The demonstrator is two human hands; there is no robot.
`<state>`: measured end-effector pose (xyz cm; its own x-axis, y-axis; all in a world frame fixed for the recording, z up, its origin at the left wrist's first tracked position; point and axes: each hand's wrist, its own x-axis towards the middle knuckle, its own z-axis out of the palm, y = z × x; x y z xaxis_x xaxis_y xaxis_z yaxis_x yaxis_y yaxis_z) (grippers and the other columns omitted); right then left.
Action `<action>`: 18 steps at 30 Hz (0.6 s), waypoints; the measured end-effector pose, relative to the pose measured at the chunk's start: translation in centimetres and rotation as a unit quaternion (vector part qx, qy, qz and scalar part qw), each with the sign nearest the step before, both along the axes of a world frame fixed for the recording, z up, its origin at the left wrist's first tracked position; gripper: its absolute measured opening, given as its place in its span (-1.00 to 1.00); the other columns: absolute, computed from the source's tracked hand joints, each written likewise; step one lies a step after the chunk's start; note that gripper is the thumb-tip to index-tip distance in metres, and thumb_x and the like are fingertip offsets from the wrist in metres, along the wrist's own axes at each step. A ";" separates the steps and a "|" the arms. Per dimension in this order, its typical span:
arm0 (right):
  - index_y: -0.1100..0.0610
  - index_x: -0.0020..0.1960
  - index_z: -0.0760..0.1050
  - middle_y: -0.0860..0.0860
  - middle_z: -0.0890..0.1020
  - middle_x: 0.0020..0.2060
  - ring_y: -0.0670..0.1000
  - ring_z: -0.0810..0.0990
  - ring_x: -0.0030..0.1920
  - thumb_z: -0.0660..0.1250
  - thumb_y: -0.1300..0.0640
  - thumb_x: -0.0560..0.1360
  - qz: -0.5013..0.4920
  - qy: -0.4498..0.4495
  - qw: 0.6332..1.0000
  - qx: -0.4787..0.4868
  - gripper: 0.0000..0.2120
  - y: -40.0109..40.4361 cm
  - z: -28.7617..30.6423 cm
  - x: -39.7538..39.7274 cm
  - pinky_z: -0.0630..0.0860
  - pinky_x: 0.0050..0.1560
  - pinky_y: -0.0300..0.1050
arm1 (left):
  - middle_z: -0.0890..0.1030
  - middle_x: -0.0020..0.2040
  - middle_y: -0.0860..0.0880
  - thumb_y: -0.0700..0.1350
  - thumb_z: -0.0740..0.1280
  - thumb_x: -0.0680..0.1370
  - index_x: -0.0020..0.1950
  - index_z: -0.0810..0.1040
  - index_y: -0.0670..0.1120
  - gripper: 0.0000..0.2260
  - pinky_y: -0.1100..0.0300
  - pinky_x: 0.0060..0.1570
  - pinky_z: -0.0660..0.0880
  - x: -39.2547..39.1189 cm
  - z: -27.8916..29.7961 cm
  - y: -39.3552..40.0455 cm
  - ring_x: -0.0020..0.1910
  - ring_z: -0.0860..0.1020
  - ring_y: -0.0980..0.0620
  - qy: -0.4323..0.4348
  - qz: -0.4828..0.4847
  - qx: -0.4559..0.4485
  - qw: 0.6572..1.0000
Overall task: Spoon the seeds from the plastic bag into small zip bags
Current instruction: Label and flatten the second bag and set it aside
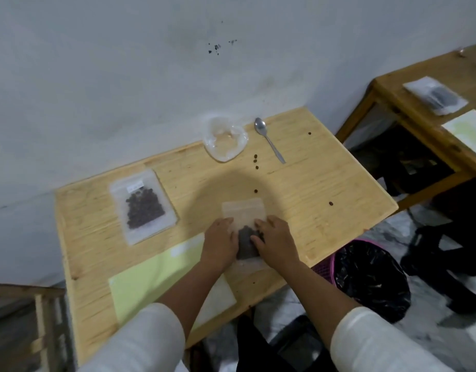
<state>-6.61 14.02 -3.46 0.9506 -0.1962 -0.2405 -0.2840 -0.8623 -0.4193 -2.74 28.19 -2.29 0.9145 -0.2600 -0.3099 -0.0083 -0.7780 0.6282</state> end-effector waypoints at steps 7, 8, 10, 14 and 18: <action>0.17 0.31 0.45 0.11 0.44 0.22 0.05 0.46 0.20 0.35 0.18 0.47 -0.073 -0.063 0.988 0.125 -0.59 -0.5 0.9 1.7 0.32 0.17 -0.30 | 0.58 0.12 0.02 -0.14 0.28 0.54 0.24 0.49 0.09 -0.71 0.29 -0.04 0.38 1.1 0.7 0.2 -0.06 0.49 0.12 0.041 0.099 -0.136 0.985; 0.15 0.29 0.47 0.10 0.47 0.17 0.02 0.50 0.11 0.36 0.20 0.46 -0.086 -0.071 0.982 0.153 -0.60 -0.3 1.3 1.9 0.34 0.10 -0.35 | 0.58 0.10 0.05 -0.13 0.29 0.54 0.22 0.50 0.11 -0.72 0.30 -0.06 0.37 1.2 1.0 0.4 -0.06 0.48 0.14 0.041 0.108 -0.159 0.980; 0.11 0.26 0.50 0.05 0.53 0.08 -0.06 0.53 -0.04 0.39 0.19 0.44 -0.098 -0.077 0.974 0.189 -0.61 0.2 2.2 2.5 0.37 0.00 -0.37 | 0.54 0.10 0.12 -0.11 0.32 0.53 0.19 0.52 0.12 -0.74 0.31 -0.05 0.36 1.4 1.6 1.2 0.00 0.46 0.15 0.041 0.132 -0.203 0.969; 0.07 0.21 0.55 -0.02 0.61 0.00 -0.08 0.57 -0.08 0.41 0.13 0.43 -0.089 -0.079 0.963 0.240 -0.65 2.2 3.5 3.1 0.48 0.02 -0.25 | 0.51 0.09 0.18 -0.11 0.38 0.49 0.16 0.53 0.13 -0.73 0.30 0.00 0.42 1.2 2.6 3.8 0.08 0.45 0.18 0.037 0.168 -0.244 0.954; 0.06 0.18 0.57 -0.04 0.64 -0.11 -0.08 0.59 -0.13 0.37 0.16 0.46 -0.048 -0.066 0.955 0.284 -0.71 4.6 3.9 2.1 0.54 0.01 -0.17 | 0.55 0.06 0.15 -0.16 0.40 0.48 0.15 0.55 0.08 -0.73 0.26 0.04 0.40 0.2 3.0 7.4 0.09 0.47 0.15 0.005 0.178 -0.242 0.954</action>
<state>-4.47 18.58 0.45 0.9642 -0.1583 -0.2129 -0.2627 -0.4564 -0.8501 -2.51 35.62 0.73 0.9694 -0.0472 -0.2409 0.2099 -0.3496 0.9131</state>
